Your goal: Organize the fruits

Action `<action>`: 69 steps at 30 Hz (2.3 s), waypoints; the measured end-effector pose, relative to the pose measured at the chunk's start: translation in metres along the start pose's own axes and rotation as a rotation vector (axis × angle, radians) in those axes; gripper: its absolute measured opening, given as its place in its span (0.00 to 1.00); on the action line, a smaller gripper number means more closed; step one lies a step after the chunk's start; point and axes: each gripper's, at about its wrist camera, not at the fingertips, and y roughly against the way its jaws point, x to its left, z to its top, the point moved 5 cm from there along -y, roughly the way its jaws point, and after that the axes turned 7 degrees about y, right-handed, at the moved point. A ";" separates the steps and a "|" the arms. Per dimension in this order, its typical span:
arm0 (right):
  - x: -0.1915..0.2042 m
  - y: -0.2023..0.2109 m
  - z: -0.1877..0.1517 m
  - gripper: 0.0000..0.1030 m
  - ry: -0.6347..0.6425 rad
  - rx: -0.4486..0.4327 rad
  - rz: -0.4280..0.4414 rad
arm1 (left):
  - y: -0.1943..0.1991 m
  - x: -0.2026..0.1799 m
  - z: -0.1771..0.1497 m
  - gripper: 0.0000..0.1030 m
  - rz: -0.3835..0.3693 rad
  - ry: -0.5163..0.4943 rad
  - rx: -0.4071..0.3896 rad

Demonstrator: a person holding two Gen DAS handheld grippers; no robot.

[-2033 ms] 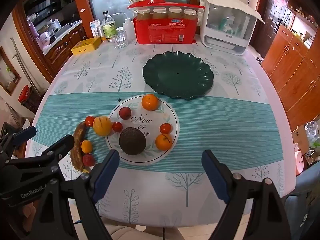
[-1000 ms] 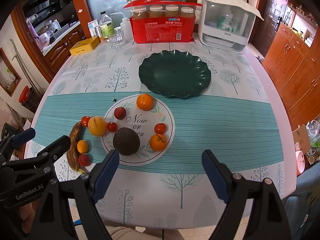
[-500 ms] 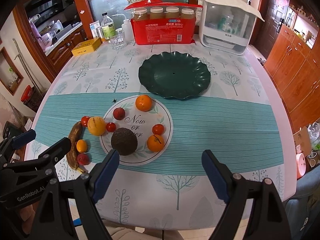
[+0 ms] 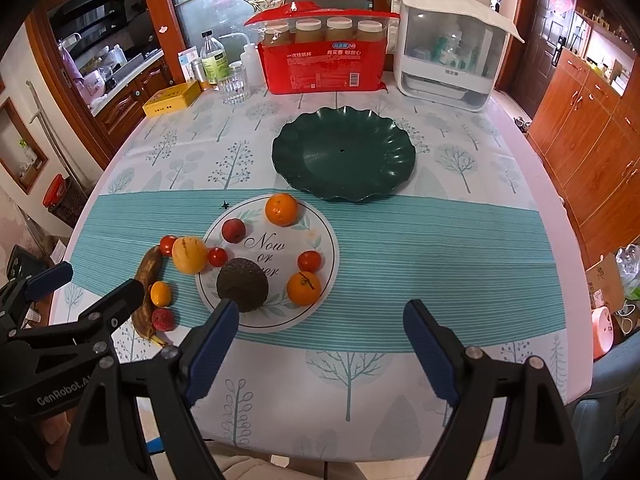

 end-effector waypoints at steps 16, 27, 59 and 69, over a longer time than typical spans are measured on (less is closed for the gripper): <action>-0.005 0.012 -0.008 0.83 0.001 -0.030 0.054 | 0.018 -0.001 -0.014 0.97 0.029 0.024 -0.022; 0.001 -0.005 -0.014 0.83 -0.006 0.028 0.067 | -0.001 0.010 -0.019 0.97 0.019 0.039 0.027; 0.035 -0.100 0.002 0.82 0.040 0.175 0.232 | -0.122 0.119 -0.028 0.93 0.053 0.215 0.227; 0.072 -0.136 0.008 0.78 0.165 0.216 0.218 | -0.162 0.138 -0.020 0.70 0.011 0.287 0.309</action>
